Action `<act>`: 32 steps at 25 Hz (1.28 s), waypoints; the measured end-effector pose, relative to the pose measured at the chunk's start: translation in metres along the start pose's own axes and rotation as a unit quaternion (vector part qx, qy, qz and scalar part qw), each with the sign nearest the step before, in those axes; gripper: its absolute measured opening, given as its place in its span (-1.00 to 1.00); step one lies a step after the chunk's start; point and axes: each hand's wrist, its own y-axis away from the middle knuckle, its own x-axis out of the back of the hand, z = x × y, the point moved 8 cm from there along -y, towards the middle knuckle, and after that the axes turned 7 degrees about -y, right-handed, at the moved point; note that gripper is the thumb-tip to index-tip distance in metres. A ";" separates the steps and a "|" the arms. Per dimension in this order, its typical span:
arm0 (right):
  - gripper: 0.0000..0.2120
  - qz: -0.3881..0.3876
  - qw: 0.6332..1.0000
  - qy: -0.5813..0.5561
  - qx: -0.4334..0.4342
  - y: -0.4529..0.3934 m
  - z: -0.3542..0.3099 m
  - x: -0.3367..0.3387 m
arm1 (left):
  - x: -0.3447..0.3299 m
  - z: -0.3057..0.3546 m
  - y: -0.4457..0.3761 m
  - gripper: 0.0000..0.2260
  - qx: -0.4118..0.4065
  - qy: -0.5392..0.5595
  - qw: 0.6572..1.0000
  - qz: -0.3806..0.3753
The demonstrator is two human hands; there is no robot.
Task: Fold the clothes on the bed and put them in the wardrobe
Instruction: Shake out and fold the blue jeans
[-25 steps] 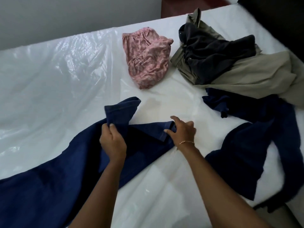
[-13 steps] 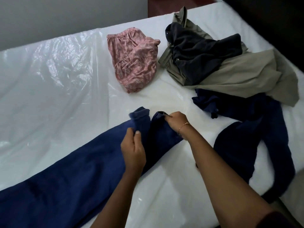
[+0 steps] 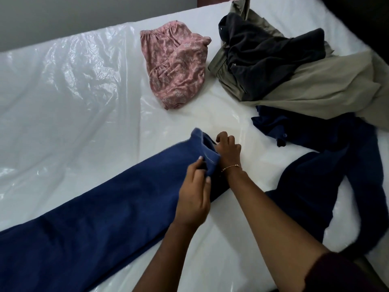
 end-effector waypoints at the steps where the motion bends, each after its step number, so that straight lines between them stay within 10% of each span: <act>1: -0.76 -0.016 1.000 0.006 -0.005 -0.001 0.003 -0.005 | -0.014 -0.007 0.004 -0.67 -0.009 -0.026 0.998 -0.057; 5: -0.54 -0.033 0.999 -0.012 -0.004 0.004 0.013 -0.004 | -0.041 -0.024 0.018 -0.66 -0.115 -0.183 0.959 -0.181; 7: -0.70 -0.043 0.988 -0.125 -0.079 0.005 0.013 0.019 | -0.027 -0.035 0.019 -0.56 -0.125 -0.263 0.948 -0.127; 9: -0.43 -0.097 0.950 -0.227 -0.193 0.006 0.019 0.033 | -0.001 -0.055 0.018 -0.52 -0.063 -0.288 0.954 -0.046; 11: -0.29 -0.131 0.962 -0.181 -0.154 -0.001 0.010 0.033 | 0.019 -0.072 0.023 -0.49 -0.016 -0.307 0.952 0.001; 13: -0.57 -0.147 0.971 -0.144 -0.125 0.002 0.004 0.025 | 0.028 -0.084 0.032 -0.43 0.002 -0.334 0.942 0.011; 18: -0.62 -0.055 0.980 -0.141 -0.129 -0.001 0.015 0.025 | 0.023 -0.113 0.030 -0.21 0.045 -0.411 0.904 -0.106; 25: -0.45 -0.138 0.961 -0.162 -0.179 0.010 0.043 0.023 | 0.002 -0.090 0.047 -0.08 -0.040 -0.454 0.869 -0.194; 30: -0.67 -0.158 0.864 -0.400 -0.263 0.031 -0.003 0.062 | 0.031 -0.100 0.030 -0.59 0.101 -0.100 0.979 -0.147; 32: -0.74 -0.188 0.866 -0.417 -0.201 0.043 -0.068 0.068 | 0.057 -0.100 0.028 -0.67 0.286 0.190 0.938 -0.041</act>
